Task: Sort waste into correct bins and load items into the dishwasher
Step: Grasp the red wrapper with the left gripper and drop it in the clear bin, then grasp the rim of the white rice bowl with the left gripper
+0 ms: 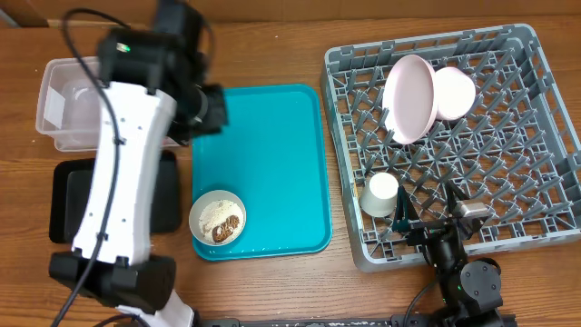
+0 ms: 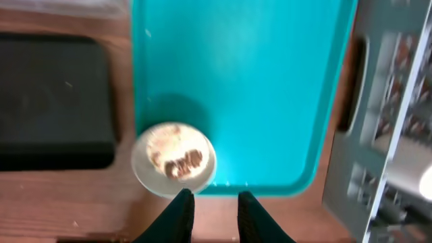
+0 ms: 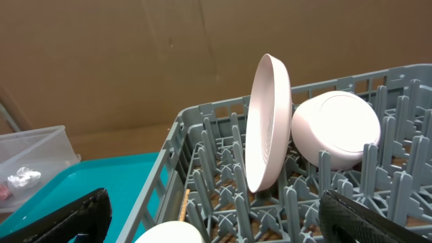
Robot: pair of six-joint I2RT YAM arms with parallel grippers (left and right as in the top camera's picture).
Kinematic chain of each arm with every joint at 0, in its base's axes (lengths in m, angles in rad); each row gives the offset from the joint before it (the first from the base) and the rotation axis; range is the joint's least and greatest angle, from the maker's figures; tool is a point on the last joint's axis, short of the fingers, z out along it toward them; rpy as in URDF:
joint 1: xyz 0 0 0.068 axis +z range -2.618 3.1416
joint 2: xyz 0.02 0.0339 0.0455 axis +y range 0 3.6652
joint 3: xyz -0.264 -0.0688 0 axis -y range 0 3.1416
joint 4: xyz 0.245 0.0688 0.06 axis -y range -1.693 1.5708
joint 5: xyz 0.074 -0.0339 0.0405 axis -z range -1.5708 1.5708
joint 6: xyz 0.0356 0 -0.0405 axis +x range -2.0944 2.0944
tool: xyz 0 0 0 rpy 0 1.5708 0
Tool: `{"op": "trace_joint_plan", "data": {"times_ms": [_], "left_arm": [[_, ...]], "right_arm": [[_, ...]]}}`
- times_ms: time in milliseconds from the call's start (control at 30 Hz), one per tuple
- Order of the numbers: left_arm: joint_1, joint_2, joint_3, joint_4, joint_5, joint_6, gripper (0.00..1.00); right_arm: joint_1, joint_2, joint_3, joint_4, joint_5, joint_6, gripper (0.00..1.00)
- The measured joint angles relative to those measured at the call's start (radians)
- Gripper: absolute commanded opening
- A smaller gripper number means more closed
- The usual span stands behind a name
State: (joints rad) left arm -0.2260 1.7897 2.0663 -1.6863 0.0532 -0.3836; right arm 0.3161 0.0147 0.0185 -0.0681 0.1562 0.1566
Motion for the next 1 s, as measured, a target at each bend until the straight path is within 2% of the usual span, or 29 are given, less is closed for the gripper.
{"op": "trace_joint_plan", "data": {"times_ms": [100,233,333,433,600,733,833,1000], "left_arm": [[-0.1,-0.023,-0.114,0.0,-0.029,-0.057,0.27],[-0.214,-0.027,-0.288,0.003,-0.092,-0.17,0.45],[-0.281,-0.03,-0.441,0.028,-0.163,-0.296,0.49],[-0.303,-0.03,-0.584,0.118,-0.188,-0.37,0.49],[-0.302,-0.03,-0.789,0.376,-0.185,-0.404,0.47],[-0.302,-0.031,-0.891,0.527,-0.185,-0.407,0.39],[-0.302,-0.031,-0.943,0.6,-0.188,-0.411,0.3],[-0.302,-0.031,-0.982,0.663,-0.211,-0.419,0.22]], "right_arm": [[0.0,0.0,0.0,0.0,0.0,0.0,1.0],[0.0,0.0,0.0,0.0,0.0,0.0,1.0],[0.0,0.0,0.0,0.0,0.0,0.0,1.0],[0.0,0.0,0.0,-0.001,0.0,0.0,1.0],[0.0,0.0,0.0,0.0,0.001,0.0,1.0],[0.0,0.0,0.0,0.0,0.001,0.0,1.0],[0.0,0.0,0.0,0.0,0.0,0.0,1.0],[0.0,0.0,0.0,0.0,0.0,0.0,1.0]]}}
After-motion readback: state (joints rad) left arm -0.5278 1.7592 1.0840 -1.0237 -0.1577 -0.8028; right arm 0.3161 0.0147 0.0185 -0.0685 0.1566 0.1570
